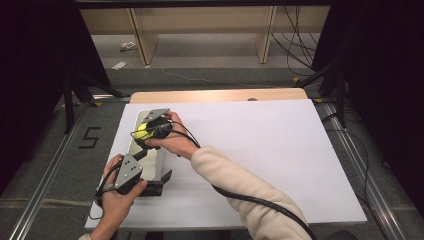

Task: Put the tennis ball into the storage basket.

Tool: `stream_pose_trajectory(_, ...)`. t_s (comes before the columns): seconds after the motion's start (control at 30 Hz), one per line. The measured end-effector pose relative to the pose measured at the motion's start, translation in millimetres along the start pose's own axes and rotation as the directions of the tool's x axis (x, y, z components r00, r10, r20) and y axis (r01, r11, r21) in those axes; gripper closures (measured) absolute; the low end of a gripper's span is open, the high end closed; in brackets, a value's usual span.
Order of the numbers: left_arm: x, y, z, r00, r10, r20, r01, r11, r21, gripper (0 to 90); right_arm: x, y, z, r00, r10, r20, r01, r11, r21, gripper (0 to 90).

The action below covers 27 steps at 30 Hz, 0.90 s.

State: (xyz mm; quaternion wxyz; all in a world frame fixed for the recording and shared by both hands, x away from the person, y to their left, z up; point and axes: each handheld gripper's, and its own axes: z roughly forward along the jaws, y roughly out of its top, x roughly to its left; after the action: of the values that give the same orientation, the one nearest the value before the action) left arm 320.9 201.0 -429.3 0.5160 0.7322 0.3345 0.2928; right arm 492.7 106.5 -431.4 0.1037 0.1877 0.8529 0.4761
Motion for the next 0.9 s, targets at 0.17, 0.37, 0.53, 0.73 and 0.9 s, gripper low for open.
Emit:
stream_pose_trajectory(0.17,0.1,0.0,-0.1,1.0000,0.000,-0.001,0.000,1.0000,0.000,0.0,0.2,0.6,-0.1,1.0000,0.004,0.002,-0.004,1.000,0.002,24.4)
stream_pose_trajectory(0.37,0.0,0.1,0.2,1.0000,0.003,0.002,-0.003,1.0000,0.001,0.0,0.5,4.5,-3.1,1.0000,0.008,0.005,-0.008,1.000,-0.012,19.2)
stream_pose_trajectory(0.53,-0.1,-0.2,0.3,1.0000,0.000,0.001,0.000,1.0000,0.002,0.0,-0.4,8.0,-7.7,0.9999,0.002,0.011,-0.002,1.000,-0.021,18.3)
stream_pose_trajectory(0.73,-0.1,-0.4,0.7,1.0000,0.000,0.002,0.000,1.0000,0.003,0.0,-4.4,6.5,-13.1,0.9997,0.005,0.022,-0.004,1.000,-0.019,18.4)
stream_pose_trajectory(0.9,0.0,-0.7,0.9,1.0000,0.000,0.001,0.000,1.0000,0.006,0.0,-8.1,5.0,-20.3,0.9994,0.011,0.032,-0.010,1.000,-0.024,18.4)
